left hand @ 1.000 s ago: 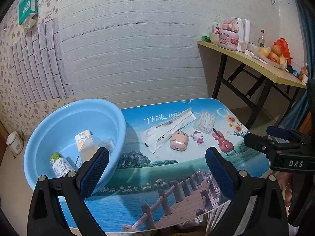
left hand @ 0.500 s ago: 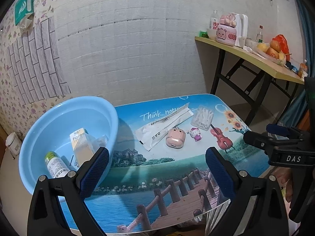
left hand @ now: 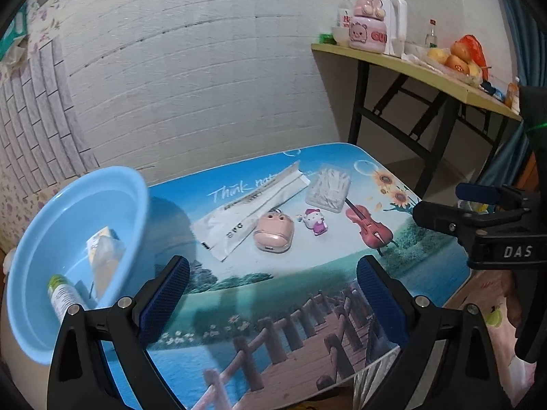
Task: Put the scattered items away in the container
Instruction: 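Move both grippers toward the pink pig case and Hello Kitty figure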
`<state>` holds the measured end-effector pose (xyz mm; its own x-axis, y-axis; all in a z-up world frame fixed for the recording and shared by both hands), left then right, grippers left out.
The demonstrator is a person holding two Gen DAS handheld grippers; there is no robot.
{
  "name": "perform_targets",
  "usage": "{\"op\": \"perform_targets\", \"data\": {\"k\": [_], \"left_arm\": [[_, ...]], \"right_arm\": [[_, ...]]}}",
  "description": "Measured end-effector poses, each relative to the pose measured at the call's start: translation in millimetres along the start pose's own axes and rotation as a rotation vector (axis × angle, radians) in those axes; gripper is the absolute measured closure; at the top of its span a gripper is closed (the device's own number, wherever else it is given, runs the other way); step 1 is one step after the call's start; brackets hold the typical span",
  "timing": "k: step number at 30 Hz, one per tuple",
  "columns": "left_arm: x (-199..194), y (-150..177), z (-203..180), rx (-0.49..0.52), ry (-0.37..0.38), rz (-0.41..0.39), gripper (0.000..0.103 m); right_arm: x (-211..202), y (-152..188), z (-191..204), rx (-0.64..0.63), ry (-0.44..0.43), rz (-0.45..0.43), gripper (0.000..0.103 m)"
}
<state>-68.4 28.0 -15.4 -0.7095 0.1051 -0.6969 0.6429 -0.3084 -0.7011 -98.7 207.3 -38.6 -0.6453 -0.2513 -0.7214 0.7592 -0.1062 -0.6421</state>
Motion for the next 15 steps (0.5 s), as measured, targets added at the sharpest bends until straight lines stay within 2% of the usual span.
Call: {"op": "perform_targets", "data": {"k": [8, 15], "left_arm": [[34.2, -6.0, -1.0, -0.020, 0.002, 0.025, 0.006], [62.9, -7.5, -2.5, -0.032, 0.005, 0.052, 0.019]], "right_arm": [[13.1, -1.9, -6.1, -0.021, -0.024, 0.000, 0.000], [26.2, -9.8, -14.7, -0.007, -0.037, -0.004, 0.002]]}}
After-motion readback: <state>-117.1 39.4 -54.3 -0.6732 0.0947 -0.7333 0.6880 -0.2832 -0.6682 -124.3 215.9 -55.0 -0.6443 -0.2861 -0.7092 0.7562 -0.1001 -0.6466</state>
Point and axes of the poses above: each gripper's, at about its wrist camera, not at the fingertips, and x roughly the way its jaws point, z to its left, y to its underside, the point moved 6 cm from there along x, roughly the way its jaws point, and after that the axes turned 10 degrees about x, right-handed, at the moved point
